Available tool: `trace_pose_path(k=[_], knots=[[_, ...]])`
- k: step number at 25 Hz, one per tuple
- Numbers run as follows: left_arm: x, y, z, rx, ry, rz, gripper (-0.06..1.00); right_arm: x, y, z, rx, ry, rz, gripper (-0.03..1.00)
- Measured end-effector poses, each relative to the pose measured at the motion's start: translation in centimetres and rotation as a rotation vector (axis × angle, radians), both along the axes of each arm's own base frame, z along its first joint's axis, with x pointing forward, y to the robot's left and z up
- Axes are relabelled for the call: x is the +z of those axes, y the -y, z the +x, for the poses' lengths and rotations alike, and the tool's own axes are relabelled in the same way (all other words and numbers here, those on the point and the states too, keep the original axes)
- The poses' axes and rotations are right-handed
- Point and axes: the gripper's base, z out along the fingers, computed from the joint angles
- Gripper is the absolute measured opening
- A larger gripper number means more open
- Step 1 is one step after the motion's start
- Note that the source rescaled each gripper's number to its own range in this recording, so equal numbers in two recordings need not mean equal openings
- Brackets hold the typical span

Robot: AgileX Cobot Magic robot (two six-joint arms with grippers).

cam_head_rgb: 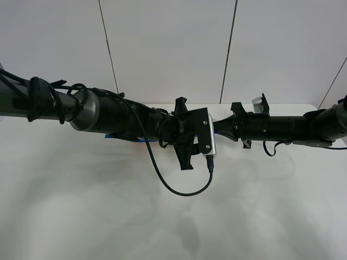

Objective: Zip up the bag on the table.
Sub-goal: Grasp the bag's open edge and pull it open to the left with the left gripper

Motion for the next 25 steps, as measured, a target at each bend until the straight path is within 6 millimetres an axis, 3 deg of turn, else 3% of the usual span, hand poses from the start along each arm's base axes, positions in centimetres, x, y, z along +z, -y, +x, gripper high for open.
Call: trace_pose_path(k=[10,12,17,22,25], knots=[[-0.16,0.6,0.85,0.004,0.013,-0.006,0.86,0.0,0.0,0.0,0.0,0.0,0.0,0.0],[-0.13,0.58,0.9,0.008,0.015,-0.004,0.77,0.0,0.0,0.0,0.0,0.0,0.0,0.0],[-0.12,0.51,0.98,0.017,0.019,0.002,0.37,-0.07,0.01,0.0,0.0,-0.002,-0.003,0.0],[-0.12,0.51,0.97,0.016,0.019,0.002,0.07,-0.19,0.03,0.05,-0.004,-0.005,-0.005,0.0],[-0.12,0.51,0.97,0.016,0.019,0.002,0.01,-0.18,0.04,0.06,-0.005,-0.005,-0.004,0.0]])
